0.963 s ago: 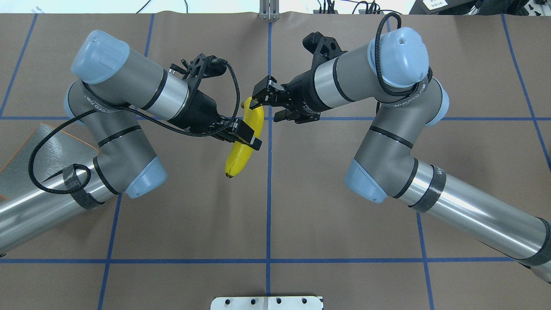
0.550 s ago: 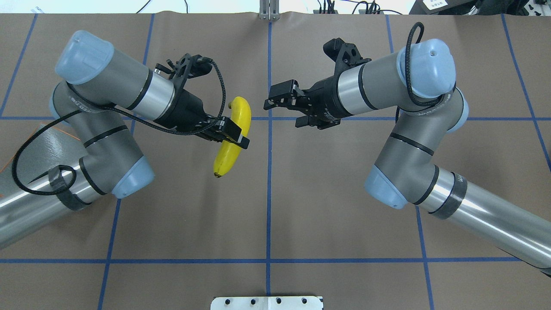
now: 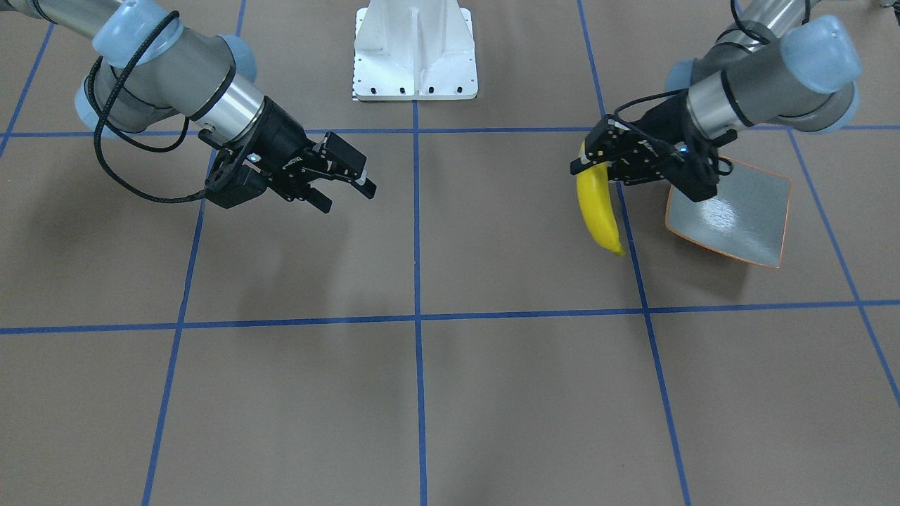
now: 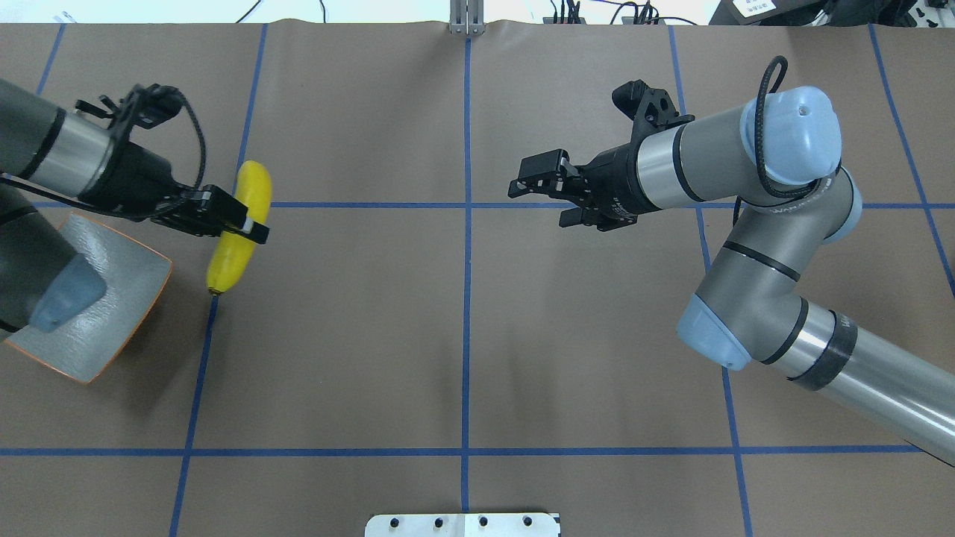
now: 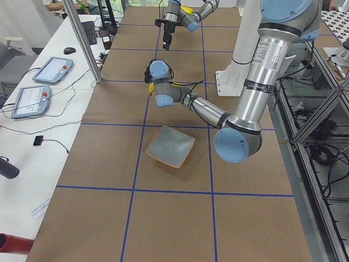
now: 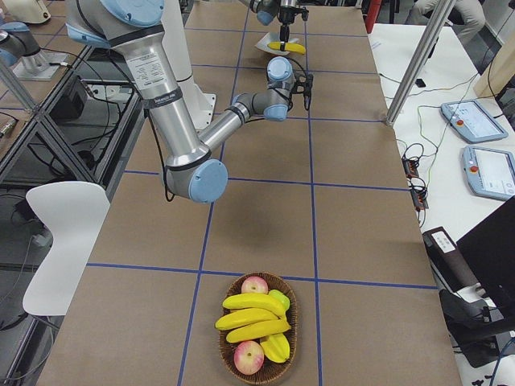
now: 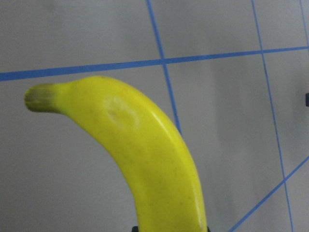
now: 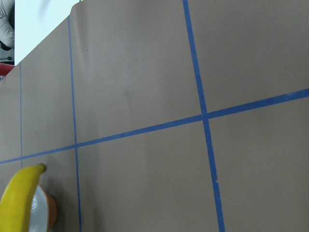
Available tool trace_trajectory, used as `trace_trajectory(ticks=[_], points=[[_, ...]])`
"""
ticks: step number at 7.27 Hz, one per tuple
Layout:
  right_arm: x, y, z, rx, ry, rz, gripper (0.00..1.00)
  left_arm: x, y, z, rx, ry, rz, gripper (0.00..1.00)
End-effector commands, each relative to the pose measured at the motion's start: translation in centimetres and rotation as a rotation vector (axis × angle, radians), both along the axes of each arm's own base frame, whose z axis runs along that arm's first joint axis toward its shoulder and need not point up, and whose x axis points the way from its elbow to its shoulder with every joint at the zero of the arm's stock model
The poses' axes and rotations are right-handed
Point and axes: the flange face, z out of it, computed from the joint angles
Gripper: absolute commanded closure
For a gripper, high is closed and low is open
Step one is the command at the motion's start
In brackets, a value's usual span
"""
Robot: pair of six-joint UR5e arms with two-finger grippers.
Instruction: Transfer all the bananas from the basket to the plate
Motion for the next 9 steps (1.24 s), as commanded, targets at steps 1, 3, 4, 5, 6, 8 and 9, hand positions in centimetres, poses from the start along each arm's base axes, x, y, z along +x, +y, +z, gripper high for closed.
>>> trace_trajectory(ticks=[1, 3, 4, 5, 6, 8, 9], points=[[0.3, -0.3, 1.5, -0.011, 0.023, 0.033, 0.00, -6.5, 1.4, 9.3, 0.045, -0.094, -0.044, 1.00], [0.5, -0.3, 2.7, -0.019, 0.040, 0.057, 0.00, -9.5, 3.4, 15.4, -0.013, -0.186, -0.101, 1.00], [0.5, -0.5, 2.8, -0.020, 0.042, 0.071, 0.00, -9.8, 3.7, 17.5, -0.029, -0.263, -0.138, 1.00], [0.5, -0.7, 2.8, -0.018, 0.045, 0.095, 0.00, -9.9, 3.2, 18.5, -0.041, -0.323, -0.134, 1.00], [0.5, -0.6, 2.7, -0.019, 0.043, 0.097, 0.00, -9.8, 2.9, 19.5, -0.083, -0.379, -0.131, 1.00], [0.1, -0.7, 2.8, -0.019, 0.049, 0.117, 0.00, -9.9, 2.7, 18.9, -0.156, -0.463, -0.125, 1.00], [0.2, -0.9, 2.4, -0.009, 0.046, 0.136, 0.00, -9.7, 3.0, 17.3, -0.166, -0.495, -0.130, 1.00]])
